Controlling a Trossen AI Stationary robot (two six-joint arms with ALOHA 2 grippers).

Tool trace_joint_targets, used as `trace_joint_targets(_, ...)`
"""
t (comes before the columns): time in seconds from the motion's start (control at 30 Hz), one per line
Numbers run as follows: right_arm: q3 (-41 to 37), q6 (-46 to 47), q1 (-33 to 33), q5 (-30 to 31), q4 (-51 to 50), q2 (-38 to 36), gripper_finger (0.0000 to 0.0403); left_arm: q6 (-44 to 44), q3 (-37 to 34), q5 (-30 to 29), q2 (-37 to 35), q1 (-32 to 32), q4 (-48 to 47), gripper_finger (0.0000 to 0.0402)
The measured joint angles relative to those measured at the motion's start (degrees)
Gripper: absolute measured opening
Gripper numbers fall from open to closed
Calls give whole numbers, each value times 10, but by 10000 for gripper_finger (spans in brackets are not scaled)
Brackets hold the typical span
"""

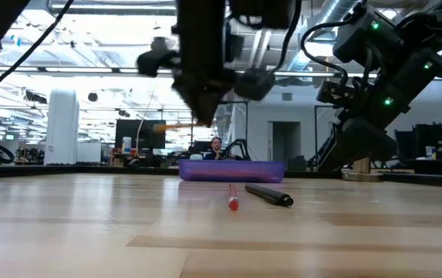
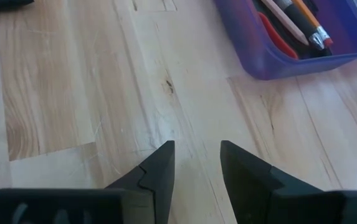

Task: Pick & place school supplies into a supply box
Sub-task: Put the orange pencil into the violet supply box

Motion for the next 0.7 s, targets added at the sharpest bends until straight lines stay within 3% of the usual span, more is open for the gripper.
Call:
trace_joint_targets(0.43,0,5,1,-1,0,0,123,431,234,-45,-5,75,-74,3)
trace_joint_targets(0.6,0,19,0,-1,0,0,123,606,206,37,-67,130,-1,3)
trace_joint_targets(0.7,0,35,0,-2,0,0,123,678,206,55,-85,165,13,2)
